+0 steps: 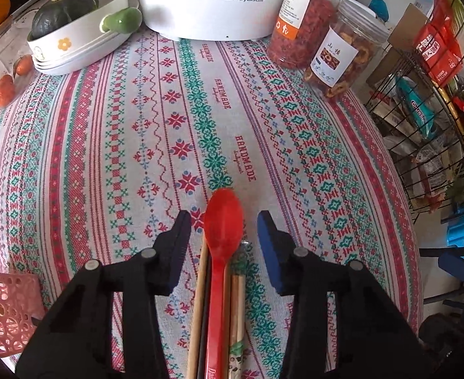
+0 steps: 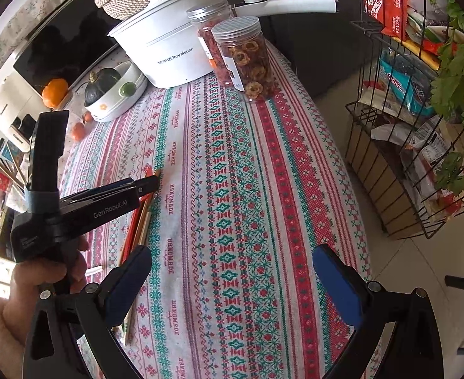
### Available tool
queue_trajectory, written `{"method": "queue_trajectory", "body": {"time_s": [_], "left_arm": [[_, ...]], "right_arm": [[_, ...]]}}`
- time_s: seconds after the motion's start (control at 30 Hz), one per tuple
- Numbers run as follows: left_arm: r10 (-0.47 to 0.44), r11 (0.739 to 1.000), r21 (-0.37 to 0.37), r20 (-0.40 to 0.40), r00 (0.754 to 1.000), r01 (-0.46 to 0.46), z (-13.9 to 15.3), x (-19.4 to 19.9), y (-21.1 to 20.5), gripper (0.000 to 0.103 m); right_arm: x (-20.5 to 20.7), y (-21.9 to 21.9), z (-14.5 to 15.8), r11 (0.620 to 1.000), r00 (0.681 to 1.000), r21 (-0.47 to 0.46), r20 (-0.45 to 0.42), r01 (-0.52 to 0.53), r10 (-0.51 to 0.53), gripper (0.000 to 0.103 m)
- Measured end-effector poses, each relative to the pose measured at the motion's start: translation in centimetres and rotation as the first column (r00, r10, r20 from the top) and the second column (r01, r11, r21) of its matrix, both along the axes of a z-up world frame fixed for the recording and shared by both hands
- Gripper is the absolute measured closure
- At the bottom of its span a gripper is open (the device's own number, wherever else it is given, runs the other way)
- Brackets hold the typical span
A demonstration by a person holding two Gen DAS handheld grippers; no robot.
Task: Organize utensils
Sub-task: 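Lift the red spatula with the left tool while the right tool grasps a wrapped wooden chopstick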
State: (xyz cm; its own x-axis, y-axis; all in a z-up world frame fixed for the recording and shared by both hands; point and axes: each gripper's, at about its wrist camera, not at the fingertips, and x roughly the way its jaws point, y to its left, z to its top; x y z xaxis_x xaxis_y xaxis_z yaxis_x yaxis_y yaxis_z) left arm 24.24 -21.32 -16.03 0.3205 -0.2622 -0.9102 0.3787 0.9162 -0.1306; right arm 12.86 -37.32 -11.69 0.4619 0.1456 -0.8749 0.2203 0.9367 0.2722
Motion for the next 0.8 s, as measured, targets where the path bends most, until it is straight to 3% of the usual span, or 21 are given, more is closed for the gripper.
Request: {"method": "queue_trajectory", "body": {"time_s": [0.1,0.13,0.3,0.47,0.63,0.8], "left_arm": [[0.014,1.000,-0.009,0.002,1.000,-0.014,-0.5,0.4,0.0,0.067],[0.010,1.000,-0.014,0.001,1.000,-0.010,-0.5,0.4,0.0,0.075],[-0.016,1.000,-0.011,0.019,1.000,0.016,-0.2,-0.1,-0.1,0.075],[-0.010,0.999,-0.049,0.077,0.997,0.014,2.4,-1.8,1.9,0.075],[-0.010,0.996,-0.086,0.175,0.984,0.025,6.0,-5.0,5.5,0.075],[0.003,0.992,-0.127,0.223,0.975,0.026,8.5,-8.6,9.9,0.075]], "right_arm": [[0.3,0.2,-0.1,1.000,1.000,-0.001,-0.002,-0.009,0.009,0.001],[0.4,0.3,-0.1,1.000,1.000,-0.001,-0.003,-0.013,0.013,0.001],[0.7,0.6,-0.2,1.000,1.000,-0.006,-0.006,-0.021,0.021,0.001],[0.7,1.1,-0.1,1.000,1.000,-0.013,-0.004,-0.025,0.025,0.001],[1.1,2.4,-0.4,0.999,0.999,-0.010,-0.011,-0.052,0.052,0.001],[2.0,4.9,-1.6,0.995,0.994,-0.006,-0.034,-0.104,0.104,0.001]]}}
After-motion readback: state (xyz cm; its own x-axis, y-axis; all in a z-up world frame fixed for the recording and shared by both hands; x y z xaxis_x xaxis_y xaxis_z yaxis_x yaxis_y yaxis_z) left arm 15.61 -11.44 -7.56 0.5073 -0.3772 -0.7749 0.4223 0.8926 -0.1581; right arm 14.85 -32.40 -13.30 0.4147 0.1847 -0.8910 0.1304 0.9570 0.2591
